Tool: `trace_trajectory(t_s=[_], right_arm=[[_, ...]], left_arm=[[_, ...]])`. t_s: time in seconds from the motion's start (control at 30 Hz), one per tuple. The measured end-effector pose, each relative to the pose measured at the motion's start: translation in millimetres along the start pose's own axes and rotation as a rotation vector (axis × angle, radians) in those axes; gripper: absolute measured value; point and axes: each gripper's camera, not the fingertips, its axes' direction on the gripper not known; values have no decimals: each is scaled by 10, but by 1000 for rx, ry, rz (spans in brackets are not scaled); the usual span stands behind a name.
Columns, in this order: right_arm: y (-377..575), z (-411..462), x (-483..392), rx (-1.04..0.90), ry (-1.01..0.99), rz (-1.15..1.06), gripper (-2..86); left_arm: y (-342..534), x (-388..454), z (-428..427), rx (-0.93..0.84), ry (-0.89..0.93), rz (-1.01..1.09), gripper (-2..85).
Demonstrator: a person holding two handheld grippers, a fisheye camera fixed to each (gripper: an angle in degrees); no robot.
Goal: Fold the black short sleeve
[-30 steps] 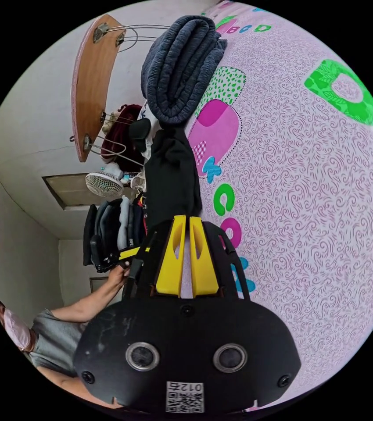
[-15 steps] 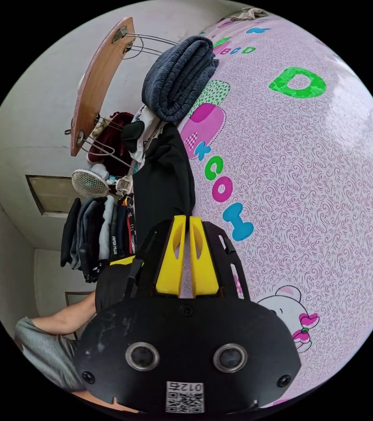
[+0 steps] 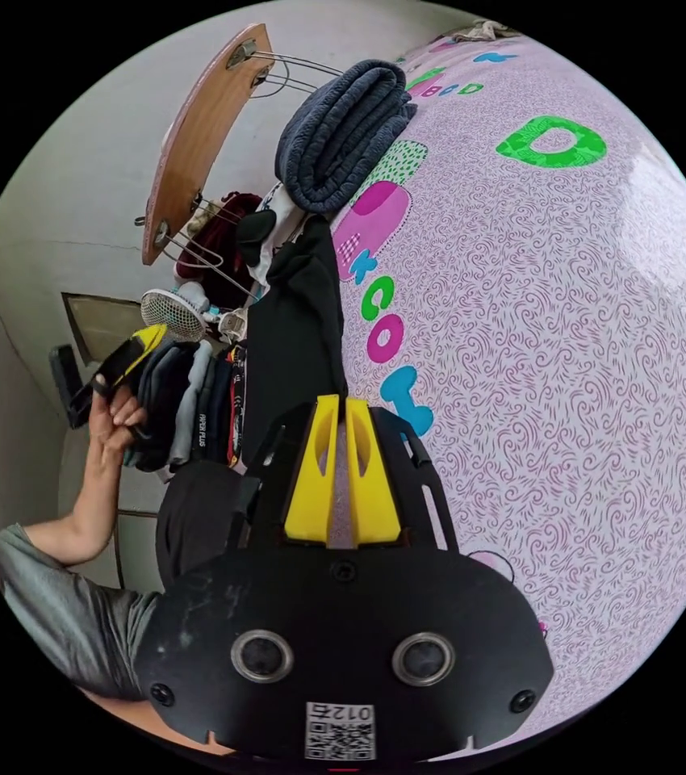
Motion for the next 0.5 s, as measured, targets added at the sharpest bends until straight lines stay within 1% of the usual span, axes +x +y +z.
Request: trace_trajectory(t_s=[0.03, 0.1, 0.13, 0.2, 0.3, 0.43, 0.5], right_arm=[[25, -94, 11, 5, -21, -16, -9], [81, -237, 47, 26, -64, -33, -9], [127, -332, 97, 46, -107, -32, -9], [193, -466, 186, 81, -178, -11, -10], [194, -652, 116, 63, -165, -29, -10], [226, -888, 76, 62, -178, -20, -10], [240, -978, 53, 61, -179, -20, -10]], left_arm=[[-156, -65, 96, -28, 19, 1, 51], [-696, -277, 538, -175, 64, 37, 67], [-805, -321, 636, -204, 58, 42, 70], [-1156, -417, 961, -282, 4, 77, 76], [-1399, -464, 1385, -393, -71, 120, 75], [-1510, -754, 1782, -478, -74, 32, 57], [-1547, -975, 1919, -495, 13, -20, 29]])
